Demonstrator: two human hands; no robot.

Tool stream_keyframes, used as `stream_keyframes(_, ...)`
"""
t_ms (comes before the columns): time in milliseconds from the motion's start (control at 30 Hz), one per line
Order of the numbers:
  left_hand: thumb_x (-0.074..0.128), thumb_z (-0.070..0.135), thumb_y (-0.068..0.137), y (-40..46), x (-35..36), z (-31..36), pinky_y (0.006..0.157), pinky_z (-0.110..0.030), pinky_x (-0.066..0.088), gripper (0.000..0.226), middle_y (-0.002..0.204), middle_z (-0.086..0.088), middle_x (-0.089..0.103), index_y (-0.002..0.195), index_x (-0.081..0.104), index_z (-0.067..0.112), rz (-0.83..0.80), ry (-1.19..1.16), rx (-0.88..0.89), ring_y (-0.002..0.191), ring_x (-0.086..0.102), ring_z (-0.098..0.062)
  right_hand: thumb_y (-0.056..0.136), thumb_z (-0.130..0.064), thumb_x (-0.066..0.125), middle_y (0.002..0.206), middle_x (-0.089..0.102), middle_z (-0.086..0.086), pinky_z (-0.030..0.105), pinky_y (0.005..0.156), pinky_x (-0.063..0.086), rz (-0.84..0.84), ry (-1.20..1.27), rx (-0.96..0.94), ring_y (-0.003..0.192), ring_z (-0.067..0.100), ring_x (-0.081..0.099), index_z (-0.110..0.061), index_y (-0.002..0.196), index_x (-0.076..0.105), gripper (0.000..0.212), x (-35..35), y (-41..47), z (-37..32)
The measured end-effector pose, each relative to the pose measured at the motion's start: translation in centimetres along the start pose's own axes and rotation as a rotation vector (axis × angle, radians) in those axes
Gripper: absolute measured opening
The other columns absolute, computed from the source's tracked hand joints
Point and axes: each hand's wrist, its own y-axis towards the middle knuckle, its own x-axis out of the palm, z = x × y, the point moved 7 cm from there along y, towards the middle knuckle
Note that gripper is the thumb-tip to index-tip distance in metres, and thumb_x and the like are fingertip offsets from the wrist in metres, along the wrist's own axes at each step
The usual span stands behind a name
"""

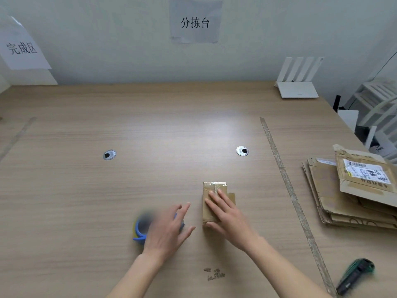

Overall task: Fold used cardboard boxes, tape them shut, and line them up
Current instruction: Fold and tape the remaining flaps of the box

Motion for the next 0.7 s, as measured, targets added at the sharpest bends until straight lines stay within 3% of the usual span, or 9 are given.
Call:
stream_keyframes(100,0.046,0.062,0.093,0.8,2.3,2.2,0.091,-0.033,0.052,0.061,0.133,0.006,0.059,0.141,0.054,0.024,-0.09,-0.092,0.021,0.114,0.059,-0.014,0.095,-0.054,0.048,0.168,0.017,-0.001,0.041,0.119,0.035,-0.011,-0.026,-0.06,0.156,0.024,0.009,-0.02,0.158,0.027,0.075,0.5,-0.3,0.5)
stream_keyframes(167,0.047,0.061,0.093,1.2,3.5,3.2,0.094,-0.031,0.052,0.06,0.14,0.007,0.056,0.141,0.052,0.026,-0.134,-0.14,0.028,0.121,0.056,-0.011,0.097,-0.05,0.055,0.17,0.0,-0.01,0.034,0.124,0.022,-0.09,0.062,-0.064,0.156,0.014,-0.008,-0.022,0.162,0.016,0.081,0.4,-0.4,0.9)
stream_keyframes(233,0.061,0.054,0.089,1.5,4.2,3.6,0.092,-0.03,0.054,0.057,0.139,0.008,0.058,0.138,0.054,0.027,-0.152,-0.184,0.021,0.121,0.057,-0.011,0.095,-0.046,0.063,0.168,-0.007,-0.018,0.027,0.125,0.012,-0.188,0.186,-0.055,0.153,0.005,-0.017,-0.023,0.162,0.011,0.088,0.0,-0.4,1.2)
stream_keyframes(333,0.081,0.04,0.078,1.8,4.7,3.2,0.087,-0.033,0.057,0.061,0.135,0.009,0.061,0.133,0.058,0.028,-0.164,-0.273,-0.002,0.116,0.062,-0.013,0.093,-0.046,0.067,0.167,-0.003,-0.023,0.024,0.123,0.014,-0.192,0.292,-0.053,0.152,-0.002,-0.01,-0.027,0.161,0.017,0.087,-1.2,-0.6,2.2)
stream_keyframes(533,0.085,0.04,0.073,1.9,4.9,3.0,0.079,-0.031,0.058,0.061,0.131,0.01,0.064,0.129,0.062,0.03,-0.159,-0.288,0.006,0.11,0.064,-0.013,0.089,-0.045,0.072,0.164,0.007,-0.029,0.031,0.122,0.029,-0.106,0.26,-0.048,0.152,-0.004,0.001,-0.035,0.159,0.025,0.084,-1.3,-0.9,3.7)
stream_keyframes(700,0.083,0.042,0.074,2.4,4.7,2.5,0.075,-0.026,0.057,0.058,0.131,0.015,0.063,0.128,0.062,0.033,-0.21,-0.332,-0.016,0.109,0.064,-0.009,0.08,-0.056,0.076,0.167,0.011,-0.02,0.024,0.123,0.016,-0.19,0.195,-0.141,0.154,0.003,0.006,-0.03,0.159,0.028,0.096,-1.8,-0.3,4.4)
